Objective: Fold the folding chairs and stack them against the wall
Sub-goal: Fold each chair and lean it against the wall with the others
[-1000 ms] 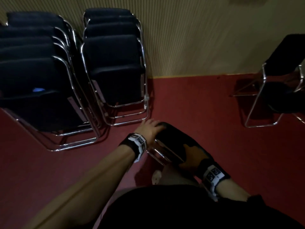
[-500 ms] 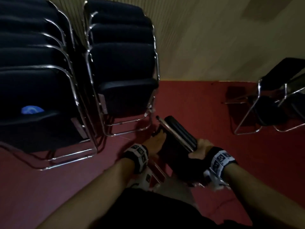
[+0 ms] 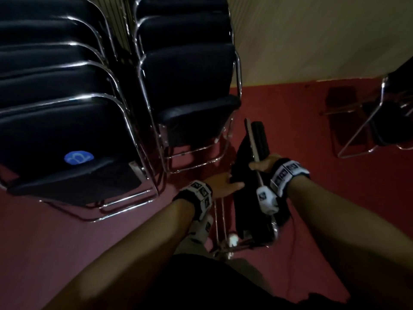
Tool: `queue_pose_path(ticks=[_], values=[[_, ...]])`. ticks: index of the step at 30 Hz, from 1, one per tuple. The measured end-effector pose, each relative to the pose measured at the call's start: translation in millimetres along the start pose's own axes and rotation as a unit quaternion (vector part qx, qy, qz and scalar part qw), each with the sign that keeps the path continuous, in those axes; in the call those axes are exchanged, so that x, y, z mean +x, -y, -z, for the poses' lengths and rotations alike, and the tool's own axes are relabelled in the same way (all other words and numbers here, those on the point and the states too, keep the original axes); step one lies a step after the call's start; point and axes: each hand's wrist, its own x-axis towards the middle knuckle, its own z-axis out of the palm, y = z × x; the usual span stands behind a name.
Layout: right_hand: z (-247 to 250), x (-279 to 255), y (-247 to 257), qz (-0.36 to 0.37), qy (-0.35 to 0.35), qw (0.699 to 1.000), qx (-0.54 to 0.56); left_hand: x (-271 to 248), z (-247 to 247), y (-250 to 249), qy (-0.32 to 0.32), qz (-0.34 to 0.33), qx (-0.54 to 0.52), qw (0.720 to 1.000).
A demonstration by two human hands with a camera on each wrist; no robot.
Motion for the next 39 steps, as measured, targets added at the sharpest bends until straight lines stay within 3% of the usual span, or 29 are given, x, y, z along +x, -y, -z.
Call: queue_pose_path(ticks=[4,8,10,14,18,24,26,27,29,30,34,37,39], values=[[-6.7,17.6,21.6,-0.027,0.007,0.999,0.032,31.2,-34.1,-6.8,0.056,-0.005,-0.003,0.998],[-5.7,33.2,-2.8,-0.062,0.014,0.994,0.091,16.7,-39.4,-4.9,0.082,-0.043,0.007,0.996],[-4.4,42.5,-16.4,-0.041,0.018,0.989,0.139,12.0,-47.9,-3.2,0.092,-0.04,-0.004,0.995],[6.1,45.6,-42.9,-0.011,-0.007,0.981,0.191,1.1,-72.1,-35.0,-0.041,-0.036,-0.033,0.998],[23.3,35.8,-60.7,0.049,0.022,0.985,0.162,11.9,-90.1,-57.1,-0.169,-0.004,0.109,0.98],[53.7,39.5,-84.1,0.086,0.099,0.985,0.115,41.4,-100.3,-92.8,-0.235,-0.017,0.171,0.957],[59.1,41.3,-94.2,0.135,0.065,0.989,0.011,44.3,-100.2,-83.6,-0.228,-0.026,0.152,0.961],[64.2,41.0,-95.5,0.167,0.006,0.983,-0.074,40.3,-95.1,-82.2,-0.218,-0.026,0.151,0.964],[75.7,44.0,-91.8,0.221,-0.122,0.95,-0.184,31.4,-77.7,-76.7,-0.219,-0.024,0.168,0.961],[81.4,45.4,-88.4,0.257,-0.154,0.927,-0.227,27.6,-66.9,-73.2,-0.227,-0.021,0.185,0.956],[84.9,62.2,-73.3,0.382,-0.146,0.804,-0.432,13.6,-32.0,-61.5,-0.215,-0.008,0.177,0.96],[71.6,75.6,-45.9,0.371,-0.132,0.757,-0.52,5.9,-16.4,-37.3,-0.2,-0.01,0.143,0.969],[59.1,78.0,-10.6,0.369,-0.113,0.744,-0.546,-3.4,-1.1,-15.3,-0.199,-0.019,0.137,0.97]])
